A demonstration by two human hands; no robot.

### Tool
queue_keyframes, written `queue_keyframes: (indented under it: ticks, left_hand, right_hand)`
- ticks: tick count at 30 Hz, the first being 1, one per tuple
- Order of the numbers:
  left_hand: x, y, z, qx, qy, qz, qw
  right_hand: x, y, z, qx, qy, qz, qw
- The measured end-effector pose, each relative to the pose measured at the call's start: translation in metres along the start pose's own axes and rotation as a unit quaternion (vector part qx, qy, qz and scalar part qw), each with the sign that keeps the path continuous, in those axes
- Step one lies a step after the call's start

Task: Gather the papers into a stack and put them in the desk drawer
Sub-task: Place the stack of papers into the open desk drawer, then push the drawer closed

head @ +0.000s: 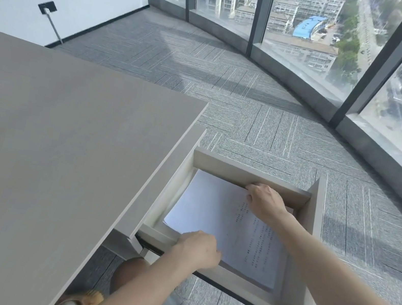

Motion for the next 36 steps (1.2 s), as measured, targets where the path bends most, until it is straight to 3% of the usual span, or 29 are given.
queue_keyframes:
  ticks: [10, 17, 21, 23, 27, 30, 36]
  left_hand:
    - [-0.056, -0.019, -0.015, -0.006, 0.035, 0.096, 0.995]
    - [-0.158, -0.047, -0.043, -0.04, 0.043, 0.291, 0.955]
    - [-0.205, -0.068, -0.072, -0.053, 0.037, 0.39, 0.918]
    - [-0.211, -0.064, -0.095, -0.061, 0.03, 0.382, 0.922]
    - [-0.19, -0.049, -0.14, -0.099, 0.05, 0.285, 0.952]
    - [-0.171, -0.049, -0.152, -0.117, 0.09, 0.241, 0.959]
    - [-0.167, -0.049, -0.151, -0.125, 0.093, 0.264, 0.952]
  right_hand:
    - [-0.036, -0.028, -0.009, -0.006, 0.067, 0.065, 0.996]
    - [-0.098, -0.095, -0.002, -0.004, 0.144, 0.232, 0.962]
    - [-0.113, -0.133, 0.033, 0.094, 0.143, 0.267, 0.948]
    - [-0.109, -0.144, 0.051, 0.163, 0.166, 0.234, 0.944]
    - [-0.087, -0.154, 0.078, 0.259, 0.216, 0.139, 0.931]
    - [-0.072, -0.158, 0.077, 0.259, 0.231, 0.094, 0.933]
    - [-0.042, -0.157, 0.073, 0.237, 0.25, 0.1, 0.933]
Point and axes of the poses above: each hand's wrist, its own y-axis towards the middle knuckle, its own x-axis out of the palm, z = x × y, the point moved 9 cm from there along y, towards the middle knuckle, and after that the axes turned 13 degrees about y, right-handed, at the moved point
